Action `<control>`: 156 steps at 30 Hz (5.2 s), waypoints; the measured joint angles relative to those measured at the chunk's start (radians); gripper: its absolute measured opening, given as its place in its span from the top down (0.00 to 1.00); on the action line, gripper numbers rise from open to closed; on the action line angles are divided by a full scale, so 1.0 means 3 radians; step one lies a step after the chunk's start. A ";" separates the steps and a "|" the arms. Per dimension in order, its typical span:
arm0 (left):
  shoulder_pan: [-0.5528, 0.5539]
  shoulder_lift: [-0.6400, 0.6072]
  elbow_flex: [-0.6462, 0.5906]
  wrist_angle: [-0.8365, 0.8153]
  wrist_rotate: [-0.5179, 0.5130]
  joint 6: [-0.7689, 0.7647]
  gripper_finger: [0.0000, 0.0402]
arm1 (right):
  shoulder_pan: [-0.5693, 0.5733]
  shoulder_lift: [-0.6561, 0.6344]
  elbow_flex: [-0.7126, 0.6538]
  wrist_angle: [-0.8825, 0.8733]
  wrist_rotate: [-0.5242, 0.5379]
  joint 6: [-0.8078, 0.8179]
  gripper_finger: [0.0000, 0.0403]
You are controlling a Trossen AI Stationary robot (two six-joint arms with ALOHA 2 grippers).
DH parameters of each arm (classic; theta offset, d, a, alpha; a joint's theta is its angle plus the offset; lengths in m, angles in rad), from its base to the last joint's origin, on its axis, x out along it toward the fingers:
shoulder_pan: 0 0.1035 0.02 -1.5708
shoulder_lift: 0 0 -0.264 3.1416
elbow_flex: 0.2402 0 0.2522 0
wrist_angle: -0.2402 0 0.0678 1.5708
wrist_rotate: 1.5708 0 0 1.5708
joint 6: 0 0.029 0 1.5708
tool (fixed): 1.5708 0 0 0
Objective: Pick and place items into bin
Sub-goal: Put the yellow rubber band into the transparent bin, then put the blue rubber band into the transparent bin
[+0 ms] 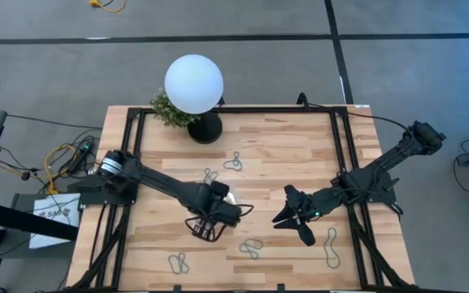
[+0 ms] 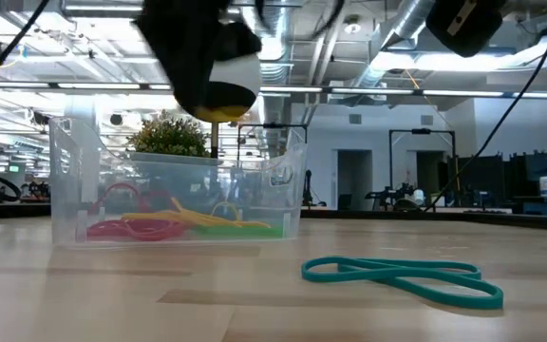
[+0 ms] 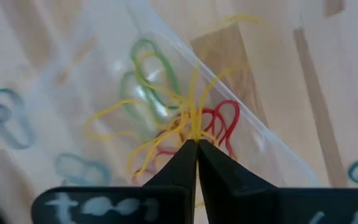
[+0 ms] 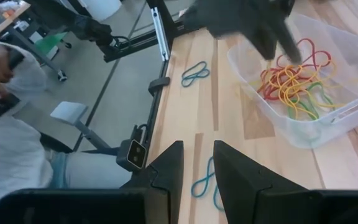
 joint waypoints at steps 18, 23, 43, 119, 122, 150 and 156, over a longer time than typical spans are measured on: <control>0.0097 -0.0160 -0.1183 0.1303 0.0005 -0.0468 1.00 | -0.0139 0.0000 0.0000 -0.0028 0.0012 0.0000 0.80; 0.0093 -0.0160 -0.1309 0.1306 0.0005 -0.0578 1.00 | -0.0138 0.0000 0.0000 -0.0028 0.0012 0.0000 0.80; 0.0094 -0.0160 -0.1327 0.1319 -0.0005 -0.1015 1.00 | -0.0139 0.0000 0.0000 -0.0028 0.0011 0.0000 0.80; -0.1891 -0.0155 -0.1714 0.2353 -0.0099 -0.3216 0.64 | -0.0290 0.0000 0.0001 -0.0044 0.0282 -0.0032 0.80; -0.1894 -0.0155 -0.1774 0.2453 -0.0112 -0.3232 0.64 | -0.0342 0.0000 0.0001 -0.0058 0.0281 -0.0033 0.80; -0.1851 -0.0144 -0.1703 0.2032 0.0036 -0.3028 1.00 | -0.0444 0.0000 0.0001 -0.0129 0.0278 -0.0031 0.80; -0.1768 -0.0145 -0.1016 0.0498 -0.0027 -0.2817 1.00 | -0.0444 0.0000 0.0001 -0.0129 0.0278 -0.0032 0.80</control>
